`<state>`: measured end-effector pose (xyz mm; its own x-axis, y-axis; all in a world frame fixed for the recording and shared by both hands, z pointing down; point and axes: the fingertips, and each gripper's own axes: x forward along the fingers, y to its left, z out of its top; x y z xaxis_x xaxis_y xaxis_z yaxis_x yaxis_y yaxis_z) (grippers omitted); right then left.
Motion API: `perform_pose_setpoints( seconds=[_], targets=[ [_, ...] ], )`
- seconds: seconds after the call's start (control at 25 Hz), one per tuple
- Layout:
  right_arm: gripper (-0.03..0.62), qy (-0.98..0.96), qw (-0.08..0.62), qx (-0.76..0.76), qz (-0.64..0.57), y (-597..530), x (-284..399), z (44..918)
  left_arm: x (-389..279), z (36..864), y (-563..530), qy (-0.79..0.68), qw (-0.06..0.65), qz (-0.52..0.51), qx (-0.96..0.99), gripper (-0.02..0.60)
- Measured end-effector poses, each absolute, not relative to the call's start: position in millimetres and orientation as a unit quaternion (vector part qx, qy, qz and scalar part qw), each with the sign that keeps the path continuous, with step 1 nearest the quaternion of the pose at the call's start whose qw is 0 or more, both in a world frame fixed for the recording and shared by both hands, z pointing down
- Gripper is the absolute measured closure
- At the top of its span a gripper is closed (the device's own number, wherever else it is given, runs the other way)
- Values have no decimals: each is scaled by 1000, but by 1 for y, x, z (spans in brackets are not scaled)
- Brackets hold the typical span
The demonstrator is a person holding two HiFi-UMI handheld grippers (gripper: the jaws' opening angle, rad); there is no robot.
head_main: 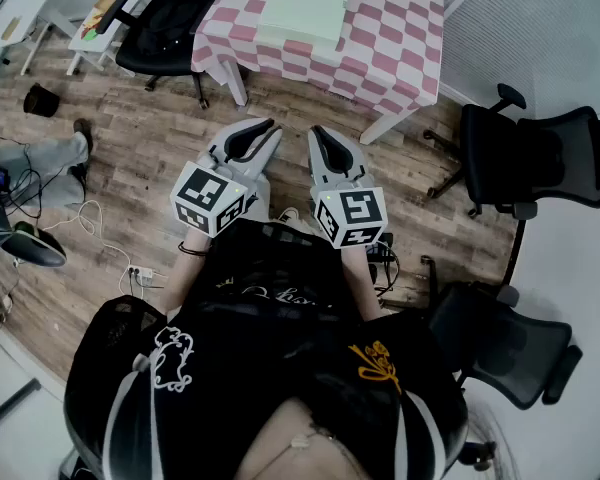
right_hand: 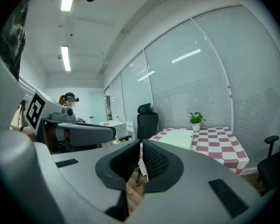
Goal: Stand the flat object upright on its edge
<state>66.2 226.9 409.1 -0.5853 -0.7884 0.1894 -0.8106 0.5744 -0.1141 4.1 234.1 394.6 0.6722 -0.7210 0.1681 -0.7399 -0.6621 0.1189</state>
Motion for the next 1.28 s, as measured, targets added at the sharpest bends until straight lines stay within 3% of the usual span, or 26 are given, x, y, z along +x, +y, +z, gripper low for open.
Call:
perform_pose_setpoints(
  seconds=[0.68, 1.28],
  targets=[
    [568, -885, 54, 449, 114, 196, 60, 415, -3, 401, 203, -402, 98, 55, 909, 514],
    [568, -874, 82, 456, 146, 107, 48, 431, -16, 408, 103, -387, 120, 59, 913, 514]
  ],
)
